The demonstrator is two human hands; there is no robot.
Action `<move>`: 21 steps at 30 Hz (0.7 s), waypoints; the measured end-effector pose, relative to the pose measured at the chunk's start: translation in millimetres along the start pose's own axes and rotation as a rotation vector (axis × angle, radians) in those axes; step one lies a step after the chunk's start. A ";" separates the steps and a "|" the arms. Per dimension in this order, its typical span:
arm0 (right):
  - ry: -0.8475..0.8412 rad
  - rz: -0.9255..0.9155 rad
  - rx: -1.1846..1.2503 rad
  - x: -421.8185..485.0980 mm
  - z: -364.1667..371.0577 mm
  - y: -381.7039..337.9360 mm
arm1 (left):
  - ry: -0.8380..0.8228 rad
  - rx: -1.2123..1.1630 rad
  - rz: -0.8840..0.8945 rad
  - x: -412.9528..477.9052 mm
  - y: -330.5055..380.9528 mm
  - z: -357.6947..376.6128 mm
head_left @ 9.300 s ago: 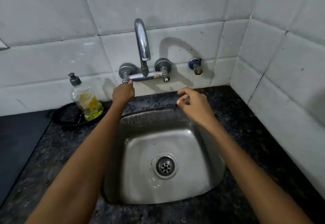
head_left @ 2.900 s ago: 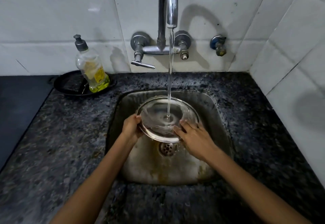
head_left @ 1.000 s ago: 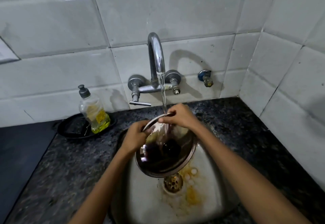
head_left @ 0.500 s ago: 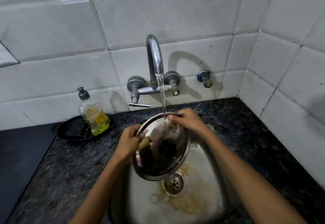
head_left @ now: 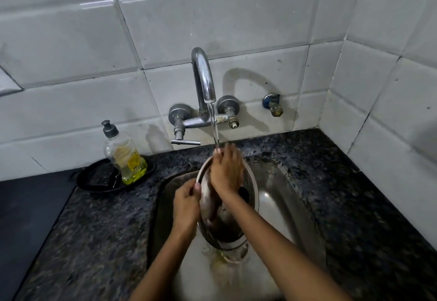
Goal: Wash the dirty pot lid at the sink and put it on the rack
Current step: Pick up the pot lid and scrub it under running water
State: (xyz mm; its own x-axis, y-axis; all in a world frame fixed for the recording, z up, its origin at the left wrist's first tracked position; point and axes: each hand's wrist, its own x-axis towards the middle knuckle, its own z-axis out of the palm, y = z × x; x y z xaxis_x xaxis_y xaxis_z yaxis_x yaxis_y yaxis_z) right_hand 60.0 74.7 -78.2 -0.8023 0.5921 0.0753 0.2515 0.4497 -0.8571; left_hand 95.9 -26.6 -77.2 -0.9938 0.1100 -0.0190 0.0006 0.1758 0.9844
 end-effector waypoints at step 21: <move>-0.335 -0.444 -0.420 -17.8 -28.6 61.0 | 0.215 -0.687 -0.421 -1.5 -30.1 -29.0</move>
State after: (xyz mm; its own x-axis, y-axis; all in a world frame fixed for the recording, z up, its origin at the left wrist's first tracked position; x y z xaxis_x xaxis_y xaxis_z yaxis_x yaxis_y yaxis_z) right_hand 105.1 110.7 -117.2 -0.9845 0.0844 0.1536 -0.0053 0.8618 -0.5072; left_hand 94.1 -60.4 -101.7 -0.8955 -0.0331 -0.4439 -0.3745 -0.4830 0.7915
